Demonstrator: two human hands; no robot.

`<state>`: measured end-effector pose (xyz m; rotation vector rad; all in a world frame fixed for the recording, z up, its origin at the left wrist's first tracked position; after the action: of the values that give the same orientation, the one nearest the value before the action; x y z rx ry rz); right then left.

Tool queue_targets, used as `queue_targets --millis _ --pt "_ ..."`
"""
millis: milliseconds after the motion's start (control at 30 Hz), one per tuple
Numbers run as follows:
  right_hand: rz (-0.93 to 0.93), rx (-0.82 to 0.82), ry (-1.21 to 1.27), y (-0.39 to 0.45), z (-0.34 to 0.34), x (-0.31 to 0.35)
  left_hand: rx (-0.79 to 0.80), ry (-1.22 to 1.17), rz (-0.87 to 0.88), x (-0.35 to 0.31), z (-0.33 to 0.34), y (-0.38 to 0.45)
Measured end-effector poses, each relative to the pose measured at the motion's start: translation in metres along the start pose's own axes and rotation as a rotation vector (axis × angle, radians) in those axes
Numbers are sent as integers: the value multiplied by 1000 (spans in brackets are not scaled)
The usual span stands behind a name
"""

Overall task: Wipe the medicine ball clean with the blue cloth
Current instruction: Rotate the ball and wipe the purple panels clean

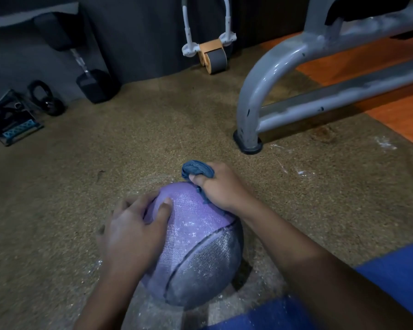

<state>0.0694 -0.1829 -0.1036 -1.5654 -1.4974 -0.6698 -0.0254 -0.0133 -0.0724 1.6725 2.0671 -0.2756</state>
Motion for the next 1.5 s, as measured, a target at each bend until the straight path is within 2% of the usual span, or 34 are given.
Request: queue_targets --millis 67,133,200,300,400,500,567,667,800,833,933,1100,1167,1367,1500 --pt "10 42 17 9 4 3 -50 32 66 -2 4 2" --pt "37 60 76 15 6 2 -39 -95 144 -3 12 5" --pt "83 54 180 18 5 -7 4 -286 96 -4 18 11" --pt "130 -50 293 0 -2 -27 48 -305 57 -6 21 18" --pt "22 -209 82 -56 -6 -33 91 -287 30 -8 24 28" --pt "-181 -293 -119 -112 2 -17 109 -277 -1 -10 26 34" --pt "-270 -305 -180 -116 3 -11 109 -290 -9 -12 26 36" --pt "-163 -211 -103 -77 -7 -14 114 -300 5 -14 26 39" --pt "100 -85 323 -24 -17 -36 96 -287 -10 -16 25 41" --pt "131 -72 362 -24 -16 -42 98 -286 -19 -15 25 42" --pt "82 -223 157 -55 -16 -47 112 -273 -36 -13 25 45" --pt "-277 -280 -238 -109 2 -8 112 -289 -39 -12 27 42" --pt "-266 -251 -240 -95 -2 -1 95 -294 -29 -12 26 39" --pt "40 -169 74 -30 -17 -19 67 -240 -63 -17 25 38" --pt "-152 -271 -175 -80 -13 -19 79 -176 -73 -21 26 44"
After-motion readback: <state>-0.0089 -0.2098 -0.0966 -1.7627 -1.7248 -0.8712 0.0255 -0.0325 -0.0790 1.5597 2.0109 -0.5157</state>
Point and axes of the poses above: each hand's wrist, its own y-axis towards the middle knuckle, its own z-axis out of the palm, x = y × z, the point moved 2 cm from there along y, towards the middle knuckle, and after that the axes turned 9 degrees about z, right-handed, at the moved point
